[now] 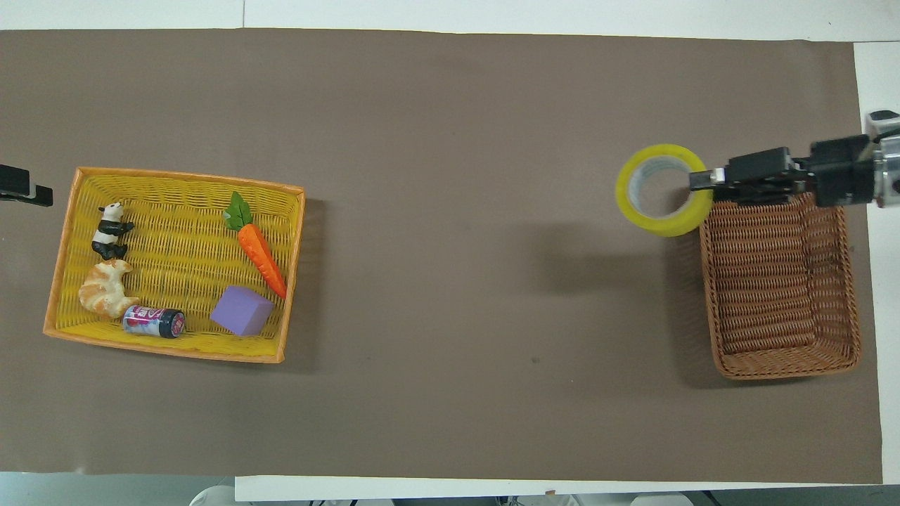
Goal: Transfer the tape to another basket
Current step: 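Carry the tape with the right gripper over the wicker basket while the left gripper withdraws, then lower the tape into the wicker basket and open the right gripper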
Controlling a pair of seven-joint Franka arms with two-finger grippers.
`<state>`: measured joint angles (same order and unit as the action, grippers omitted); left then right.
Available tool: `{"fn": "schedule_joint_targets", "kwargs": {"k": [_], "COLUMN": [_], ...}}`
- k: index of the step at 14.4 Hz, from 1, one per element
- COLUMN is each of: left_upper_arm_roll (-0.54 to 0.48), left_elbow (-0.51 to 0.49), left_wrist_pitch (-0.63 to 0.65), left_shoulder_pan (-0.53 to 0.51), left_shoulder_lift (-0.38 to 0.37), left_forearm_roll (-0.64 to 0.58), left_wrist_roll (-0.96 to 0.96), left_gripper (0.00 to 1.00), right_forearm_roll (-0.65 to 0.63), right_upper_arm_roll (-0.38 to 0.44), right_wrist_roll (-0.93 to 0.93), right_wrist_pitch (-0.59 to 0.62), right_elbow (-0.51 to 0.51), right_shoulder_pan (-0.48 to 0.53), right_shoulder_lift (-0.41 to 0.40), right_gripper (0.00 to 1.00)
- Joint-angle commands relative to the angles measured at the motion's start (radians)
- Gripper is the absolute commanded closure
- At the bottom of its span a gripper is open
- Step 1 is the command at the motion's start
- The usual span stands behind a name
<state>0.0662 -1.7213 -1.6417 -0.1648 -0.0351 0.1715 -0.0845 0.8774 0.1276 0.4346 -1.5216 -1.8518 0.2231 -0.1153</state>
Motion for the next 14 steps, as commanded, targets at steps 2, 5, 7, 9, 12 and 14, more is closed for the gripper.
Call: {"fn": "schedule_joint_targets", "kwargs": {"k": [2, 5, 7, 9, 12, 14], "left_upper_arm_roll": [0.009, 0.009, 0.009, 0.009, 0.018, 0.018], "left_elbow": [-0.011, -0.012, -0.011, -0.007, 0.0, 0.009], "left_wrist_pitch": [0.006, 0.019, 0.013, 0.005, -0.024, -0.023], "left_shoulder_pan": [0.001, 0.001, 0.002, 0.004, 0.046, 0.086], "left_shoulder_lift": [-0.011, -0.012, -0.012, -0.011, -0.003, 0.0], "left_forearm_roll": [-0.124, -0.138, -0.139, -0.141, -0.223, -0.262], "left_wrist_roll": [0.0, 0.0, 0.0, -0.003, -0.006, -0.004], "left_gripper": [0.0, 0.0, 0.0, 0.0, 0.0, 0.0], "right_forearm_roll": [-0.153, -0.192, -0.23, -0.233, -0.236, -0.238], "right_upper_arm_roll": [-0.016, -0.016, -0.019, -0.022, -0.023, -0.023], "right_wrist_roll": [0.206, 0.352, 0.391, 0.391, 0.412, 0.479], "right_wrist_pitch": [0.191, 0.264, 0.238, 0.212, 0.189, 0.156], "right_elbow": [0.086, 0.173, 0.178, 0.168, 0.134, 0.105], "right_shoulder_pan": [0.226, 0.343, 0.343, 0.335, 0.335, 0.335], "right_shoulder_lift": [-0.076, -0.219, -0.231, -0.231, -0.24, -0.254], "right_gripper": [1.0, 1.0, 1.0, 1.0, 1.0, 1.0]}}
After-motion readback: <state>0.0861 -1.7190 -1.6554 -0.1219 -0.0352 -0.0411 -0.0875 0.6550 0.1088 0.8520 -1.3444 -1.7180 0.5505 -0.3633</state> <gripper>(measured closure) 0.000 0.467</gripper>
